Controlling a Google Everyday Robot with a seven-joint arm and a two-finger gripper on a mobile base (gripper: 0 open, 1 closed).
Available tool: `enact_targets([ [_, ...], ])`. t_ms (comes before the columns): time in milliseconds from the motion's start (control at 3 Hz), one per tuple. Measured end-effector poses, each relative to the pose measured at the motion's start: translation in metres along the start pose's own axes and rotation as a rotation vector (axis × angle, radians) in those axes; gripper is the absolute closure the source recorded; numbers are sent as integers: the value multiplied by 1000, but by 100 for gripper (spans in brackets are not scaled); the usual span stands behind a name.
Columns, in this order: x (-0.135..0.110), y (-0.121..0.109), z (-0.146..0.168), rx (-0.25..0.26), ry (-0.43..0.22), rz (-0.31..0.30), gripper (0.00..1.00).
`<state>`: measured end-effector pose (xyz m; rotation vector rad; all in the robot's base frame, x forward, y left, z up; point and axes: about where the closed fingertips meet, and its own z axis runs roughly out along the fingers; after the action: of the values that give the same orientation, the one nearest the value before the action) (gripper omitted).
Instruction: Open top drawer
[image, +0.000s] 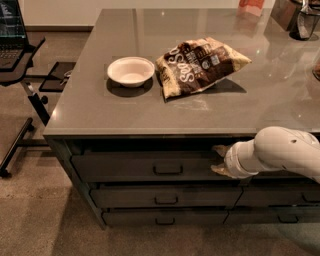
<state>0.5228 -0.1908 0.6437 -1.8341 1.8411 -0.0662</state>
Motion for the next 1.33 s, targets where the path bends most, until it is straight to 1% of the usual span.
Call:
enact_targets([
  [667, 0, 0, 0, 0, 0, 0, 11],
  [1000, 0, 0, 0, 0, 0, 0, 0],
  [1333, 13, 22, -18, 7, -35, -20, 0],
])
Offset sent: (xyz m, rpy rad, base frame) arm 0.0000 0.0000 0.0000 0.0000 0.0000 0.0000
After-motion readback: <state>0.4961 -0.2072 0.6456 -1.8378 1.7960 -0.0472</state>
